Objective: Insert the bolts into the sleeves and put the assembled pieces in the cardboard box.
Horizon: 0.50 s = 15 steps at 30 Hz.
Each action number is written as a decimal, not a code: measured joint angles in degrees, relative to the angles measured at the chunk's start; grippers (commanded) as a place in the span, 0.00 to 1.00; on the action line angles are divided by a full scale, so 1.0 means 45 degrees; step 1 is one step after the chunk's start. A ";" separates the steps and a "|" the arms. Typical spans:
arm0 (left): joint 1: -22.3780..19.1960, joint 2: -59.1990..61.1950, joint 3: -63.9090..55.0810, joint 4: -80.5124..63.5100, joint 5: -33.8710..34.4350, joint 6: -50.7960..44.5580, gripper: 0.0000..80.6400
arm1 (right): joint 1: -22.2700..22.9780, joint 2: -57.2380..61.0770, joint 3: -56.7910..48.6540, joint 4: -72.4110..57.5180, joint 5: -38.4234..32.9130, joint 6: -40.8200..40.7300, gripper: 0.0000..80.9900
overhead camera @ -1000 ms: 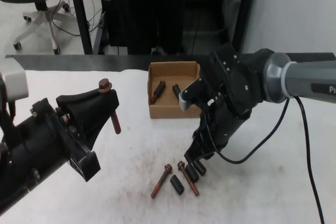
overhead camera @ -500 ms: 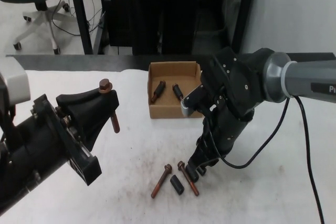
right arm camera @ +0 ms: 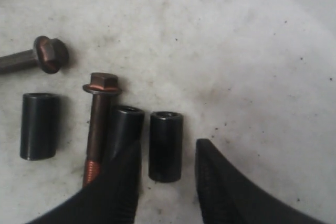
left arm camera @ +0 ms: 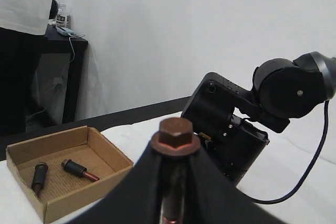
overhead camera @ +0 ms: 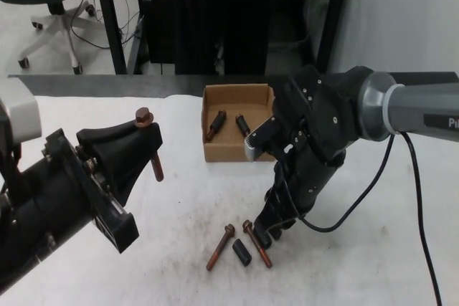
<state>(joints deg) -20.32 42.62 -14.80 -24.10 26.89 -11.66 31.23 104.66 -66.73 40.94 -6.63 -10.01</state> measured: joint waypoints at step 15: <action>0.0022 0.0000 0.0000 0.0055 -0.0138 0.0000 0.00 | 0.0123 0.0095 0.0000 0.0000 0.0156 -0.0453 0.41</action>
<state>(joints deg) -20.23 42.62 -14.80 -23.85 26.27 -11.66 31.78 105.09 -66.73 40.94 -5.93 -12.05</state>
